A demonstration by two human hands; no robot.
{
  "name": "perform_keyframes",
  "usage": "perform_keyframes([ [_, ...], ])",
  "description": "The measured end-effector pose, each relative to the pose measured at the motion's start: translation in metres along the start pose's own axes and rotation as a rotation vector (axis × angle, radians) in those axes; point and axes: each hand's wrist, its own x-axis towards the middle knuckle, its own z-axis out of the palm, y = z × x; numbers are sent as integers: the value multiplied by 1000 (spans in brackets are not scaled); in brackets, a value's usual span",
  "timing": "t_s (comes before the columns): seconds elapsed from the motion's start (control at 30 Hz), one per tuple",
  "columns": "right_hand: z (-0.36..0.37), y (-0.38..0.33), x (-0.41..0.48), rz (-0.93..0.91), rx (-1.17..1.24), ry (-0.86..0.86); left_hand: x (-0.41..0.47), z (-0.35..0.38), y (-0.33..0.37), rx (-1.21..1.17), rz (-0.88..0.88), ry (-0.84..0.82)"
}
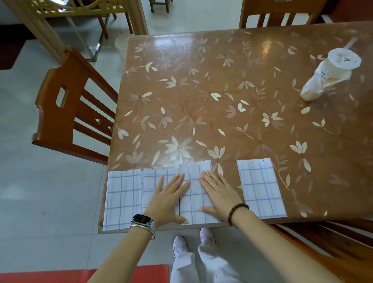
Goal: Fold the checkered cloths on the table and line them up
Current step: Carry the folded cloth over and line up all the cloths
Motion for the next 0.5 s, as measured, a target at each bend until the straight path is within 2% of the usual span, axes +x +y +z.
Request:
perform_keyframes([
  [0.3,7,13,2,-11,-6,-61,-1,-3,1,-61,-24,-56],
  [0.5,-3,16,-6,-14,42,-14,7,-6,9,-145,-2,79],
])
